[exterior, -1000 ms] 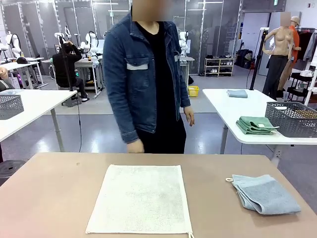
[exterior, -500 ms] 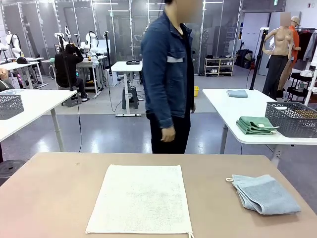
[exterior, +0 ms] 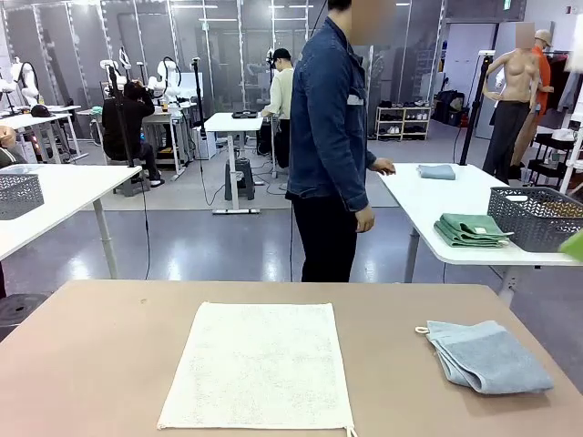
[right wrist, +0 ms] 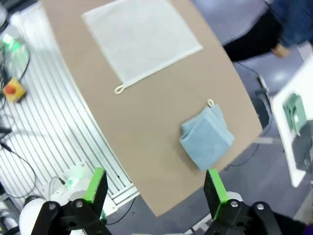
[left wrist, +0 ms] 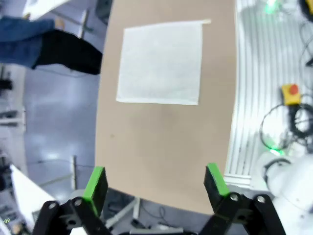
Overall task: Fold the towels and place them in the basket.
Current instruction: When a person lays out a Towel with hook on the table, fold it in half twice.
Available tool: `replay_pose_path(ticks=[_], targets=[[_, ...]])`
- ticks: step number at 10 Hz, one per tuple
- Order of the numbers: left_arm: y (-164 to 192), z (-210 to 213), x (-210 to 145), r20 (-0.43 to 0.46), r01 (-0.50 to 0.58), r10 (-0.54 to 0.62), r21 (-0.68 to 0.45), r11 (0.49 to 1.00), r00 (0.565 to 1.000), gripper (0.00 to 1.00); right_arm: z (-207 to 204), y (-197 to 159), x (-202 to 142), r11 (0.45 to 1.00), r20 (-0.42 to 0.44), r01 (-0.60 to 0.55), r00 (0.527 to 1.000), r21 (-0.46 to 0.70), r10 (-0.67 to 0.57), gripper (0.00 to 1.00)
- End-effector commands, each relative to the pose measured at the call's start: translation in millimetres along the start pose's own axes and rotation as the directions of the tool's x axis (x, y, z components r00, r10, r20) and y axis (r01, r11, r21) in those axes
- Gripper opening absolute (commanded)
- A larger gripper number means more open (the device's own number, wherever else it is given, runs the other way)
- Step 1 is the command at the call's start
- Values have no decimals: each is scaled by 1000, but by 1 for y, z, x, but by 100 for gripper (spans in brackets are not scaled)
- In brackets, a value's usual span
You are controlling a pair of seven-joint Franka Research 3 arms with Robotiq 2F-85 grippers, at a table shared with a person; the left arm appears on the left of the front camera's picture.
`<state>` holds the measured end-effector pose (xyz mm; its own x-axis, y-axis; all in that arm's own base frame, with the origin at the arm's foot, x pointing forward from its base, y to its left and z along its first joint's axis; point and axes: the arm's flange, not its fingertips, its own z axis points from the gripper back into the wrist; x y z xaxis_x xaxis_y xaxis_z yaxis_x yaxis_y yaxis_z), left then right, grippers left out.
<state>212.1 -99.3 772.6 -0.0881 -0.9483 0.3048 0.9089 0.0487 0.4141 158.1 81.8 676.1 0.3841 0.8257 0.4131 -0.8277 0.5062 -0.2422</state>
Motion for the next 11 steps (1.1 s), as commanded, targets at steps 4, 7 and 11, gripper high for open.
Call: replay_pose_path(ticks=[4,7,11], targets=[[-61,-69,-6,33,233,-231,-89,968,972,100,-51,43,27,933,-87,-294,944,208,317,99],[-78,-143,6,-72,113,-125,-151,982,990,100,-115,72,37,906,-172,-357,901,227,398,99],[-74,-204,-3,-207,-95,36,-285,954,978,100,-176,70,30,907,-168,-337,908,254,384,99]])
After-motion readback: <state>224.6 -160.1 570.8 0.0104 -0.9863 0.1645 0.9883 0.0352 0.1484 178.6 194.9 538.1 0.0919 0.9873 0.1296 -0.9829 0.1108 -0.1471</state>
